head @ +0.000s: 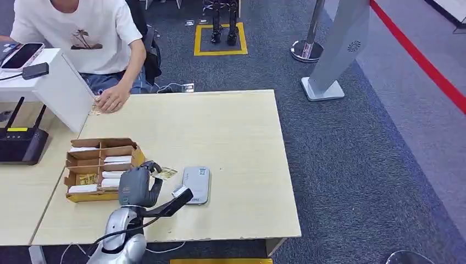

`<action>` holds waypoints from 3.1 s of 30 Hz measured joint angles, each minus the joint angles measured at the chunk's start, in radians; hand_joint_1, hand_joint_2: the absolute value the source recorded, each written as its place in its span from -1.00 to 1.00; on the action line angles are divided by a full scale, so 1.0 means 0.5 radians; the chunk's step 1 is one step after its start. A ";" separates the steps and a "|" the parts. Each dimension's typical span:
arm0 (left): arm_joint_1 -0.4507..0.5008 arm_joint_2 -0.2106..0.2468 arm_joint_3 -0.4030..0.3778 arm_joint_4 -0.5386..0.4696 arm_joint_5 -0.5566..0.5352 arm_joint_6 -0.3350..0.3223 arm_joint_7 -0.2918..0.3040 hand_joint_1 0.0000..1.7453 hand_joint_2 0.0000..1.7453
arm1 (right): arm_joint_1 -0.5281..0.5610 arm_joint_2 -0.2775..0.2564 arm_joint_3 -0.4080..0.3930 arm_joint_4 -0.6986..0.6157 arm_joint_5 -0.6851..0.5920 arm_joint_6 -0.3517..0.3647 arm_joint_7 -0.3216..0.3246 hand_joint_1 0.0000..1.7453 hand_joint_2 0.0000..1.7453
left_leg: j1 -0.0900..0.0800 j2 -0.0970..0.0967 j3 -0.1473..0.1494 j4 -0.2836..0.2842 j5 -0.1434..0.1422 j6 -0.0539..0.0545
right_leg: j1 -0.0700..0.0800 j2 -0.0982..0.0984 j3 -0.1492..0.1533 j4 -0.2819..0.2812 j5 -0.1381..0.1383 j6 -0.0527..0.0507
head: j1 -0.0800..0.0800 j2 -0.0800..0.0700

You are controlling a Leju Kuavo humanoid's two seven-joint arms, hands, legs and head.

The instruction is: Pass the card to the sensor for recognition and then transmit it.

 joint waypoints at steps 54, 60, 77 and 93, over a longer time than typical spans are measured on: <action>-0.153 -0.262 -0.226 0.539 0.203 -0.355 0.027 1.00 1.00 | -0.017 0.000 0.095 0.000 -0.066 -0.006 0.040 -1.00 -1.00 | 0.000 0.000 0.000 0.000 0.000 0.000 | 0.000 0.000 0.001 0.000 0.000 0.000 | 0.000 0.000; -0.139 -0.216 -0.235 0.481 0.206 -0.375 0.050 1.00 1.00 | -0.008 0.000 0.095 0.000 -0.066 -0.012 0.036 -1.00 -1.00 | 0.000 0.000 0.001 0.000 0.000 0.000 | 0.000 0.000 0.001 0.001 0.000 0.000 | 0.000 -0.001; -0.131 -0.124 -0.235 0.315 0.236 -0.303 0.079 1.00 1.00 | -0.006 0.000 0.105 0.000 -0.062 0.005 0.040 -1.00 -1.00 | 0.000 -0.001 0.000 0.000 0.000 0.000 | 0.000 0.000 0.001 0.001 0.000 0.000 | -0.001 0.000; -0.284 0.258 0.070 -0.012 0.073 -0.045 0.126 1.00 1.00 | -0.009 0.000 0.151 0.000 -0.052 0.039 0.048 -1.00 -1.00 | 0.003 0.000 0.000 0.000 0.003 -0.002 | 0.002 0.000 0.000 0.004 0.001 -0.001 | 0.001 0.000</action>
